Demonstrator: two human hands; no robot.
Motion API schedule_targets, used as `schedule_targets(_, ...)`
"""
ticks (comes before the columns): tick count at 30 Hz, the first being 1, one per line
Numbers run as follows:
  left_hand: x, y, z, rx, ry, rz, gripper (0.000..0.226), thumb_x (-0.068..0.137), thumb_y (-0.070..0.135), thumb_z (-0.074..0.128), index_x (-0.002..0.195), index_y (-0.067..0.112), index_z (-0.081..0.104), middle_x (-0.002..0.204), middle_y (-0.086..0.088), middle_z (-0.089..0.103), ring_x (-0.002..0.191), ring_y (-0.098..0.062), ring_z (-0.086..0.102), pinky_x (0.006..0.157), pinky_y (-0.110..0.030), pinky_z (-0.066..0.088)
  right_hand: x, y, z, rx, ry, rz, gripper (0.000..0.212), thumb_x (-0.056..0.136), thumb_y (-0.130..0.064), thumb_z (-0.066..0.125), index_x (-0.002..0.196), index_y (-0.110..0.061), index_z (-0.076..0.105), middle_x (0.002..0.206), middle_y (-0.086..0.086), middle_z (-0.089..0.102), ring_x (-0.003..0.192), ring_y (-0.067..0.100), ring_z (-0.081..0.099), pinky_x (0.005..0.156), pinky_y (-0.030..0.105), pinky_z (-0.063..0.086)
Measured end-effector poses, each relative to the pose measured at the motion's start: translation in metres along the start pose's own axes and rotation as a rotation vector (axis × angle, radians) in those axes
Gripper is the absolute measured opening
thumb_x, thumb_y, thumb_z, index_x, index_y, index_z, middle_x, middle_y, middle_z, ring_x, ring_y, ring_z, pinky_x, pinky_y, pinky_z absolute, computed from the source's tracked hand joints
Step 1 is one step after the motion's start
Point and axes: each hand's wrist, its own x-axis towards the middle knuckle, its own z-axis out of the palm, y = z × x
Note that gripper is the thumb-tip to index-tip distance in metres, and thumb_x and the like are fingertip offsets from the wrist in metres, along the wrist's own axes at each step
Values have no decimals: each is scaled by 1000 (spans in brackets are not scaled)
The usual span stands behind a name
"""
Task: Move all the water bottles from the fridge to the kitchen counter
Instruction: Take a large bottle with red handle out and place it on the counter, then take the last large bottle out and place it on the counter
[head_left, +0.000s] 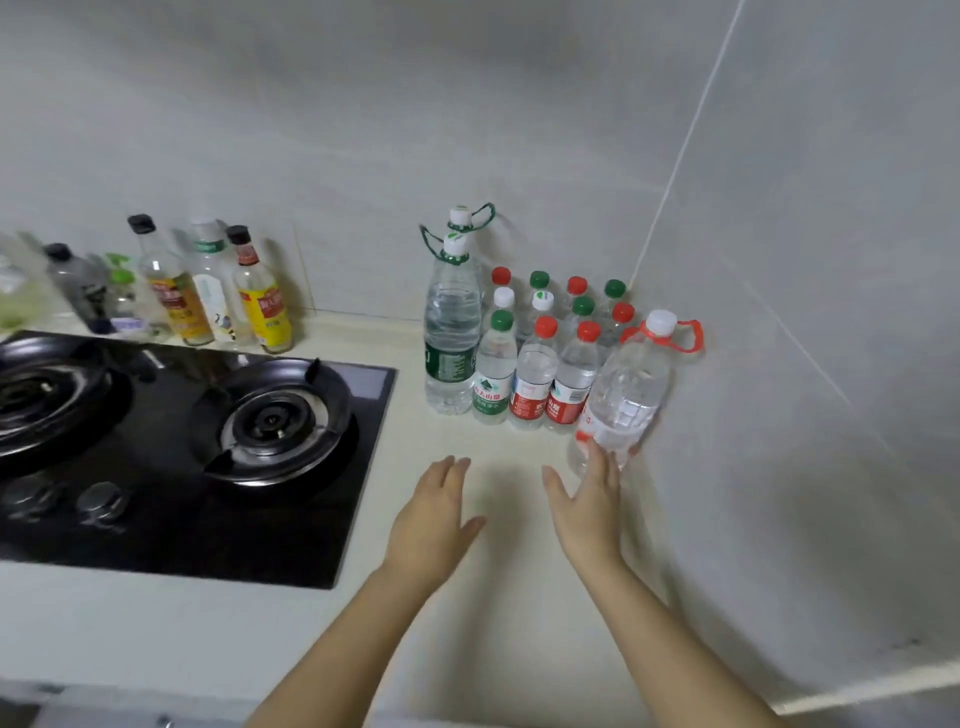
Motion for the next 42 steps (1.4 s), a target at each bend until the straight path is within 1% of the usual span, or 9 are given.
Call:
schedule_targets(4, -76, -36, -24, 27, 128, -144, 72, 95, 42, 56, 152, 19, 19, 161, 0, 15, 150, -18, 9, 115, -30, 27, -58, -28, 37, -100, -257, -182, 70, 93, -36, 61, 152, -14, 28, 157, 11, 28, 145, 27, 27, 114, 42, 28)
schedule_targets(8, -154, -63, -38, 7, 237, -292, 71, 95, 44, 54, 152, 20, 20, 162, 2, 14, 150, -16, 6, 115, -28, 24, -116, -59, 62, -209, -423, -399, 68, 95, -40, 57, 153, -18, 28, 158, 10, 29, 144, 27, 27, 115, 43, 25)
schedule_targets(11, -220, -83, -48, 15, 309, -413, 68, 95, 46, 52, 151, 21, 22, 162, 1, 15, 150, -17, 8, 117, -29, 21, -167, -79, 73, -314, -554, -519, 67, 98, -47, 46, 155, -25, 19, 161, 4, 21, 149, 26, 14, 118, 50, 14)
schedule_targets(15, -317, -103, -62, 16, 417, -585, 67, 94, 52, 50, 149, 24, 27, 161, 2, 18, 149, -16, 14, 117, -32, 25, -248, -108, 82, -372, -736, -692, 65, 100, -51, 36, 156, -30, 10, 164, 1, 10, 151, 24, 2, 120, 53, 4)
schedule_targets(28, -632, -103, -86, 51, 748, -949, 57, 95, 51, 48, 145, 26, 34, 157, 9, 24, 147, -9, 12, 114, -25, 23, -539, -174, 59, -164, -1070, -1191, 65, 100, -54, 33, 155, -38, 1, 165, -6, 1, 151, 15, -6, 120, 44, -6)
schedule_targets(32, -695, -92, -88, 72, 862, -1060, 56, 96, 51, 44, 145, 26, 34, 156, 11, 22, 147, -6, 9, 112, -23, 24, -597, -200, 50, -118, -1132, -1393, 66, 100, -56, 32, 155, -37, 1, 165, -6, 1, 152, 16, -8, 121, 44, -7)
schedule_targets(36, -739, -79, -87, 54, 1004, -1166, 54, 94, 54, 44, 141, 28, 39, 153, 15, 26, 145, -3, 15, 108, -21, 28, -643, -218, 45, -44, -1177, -1598, 73, 89, -67, 13, 155, -36, 4, 165, -4, 6, 152, 17, -6, 119, 43, -10)
schedule_targets(39, -772, -68, -80, 82, 1094, -1290, 54, 93, 54, 43, 140, 27, 41, 152, 14, 29, 143, -3, 18, 104, -16, 22, -682, -226, 46, 32, -1246, -1738, 74, 88, -65, 15, 155, -35, 11, 164, -3, 13, 152, 18, 0, 120, 45, -6)
schedule_targets(42, -809, -51, -75, 121, 1200, -1445, 60, 90, 59, 38, 139, 25, 44, 151, 10, 33, 142, -5, 20, 107, -17, 18, -731, -236, 41, 106, -1346, -1892, 74, 89, -63, 18, 155, -32, 17, 164, 0, 15, 152, 21, 3, 122, 48, -1)
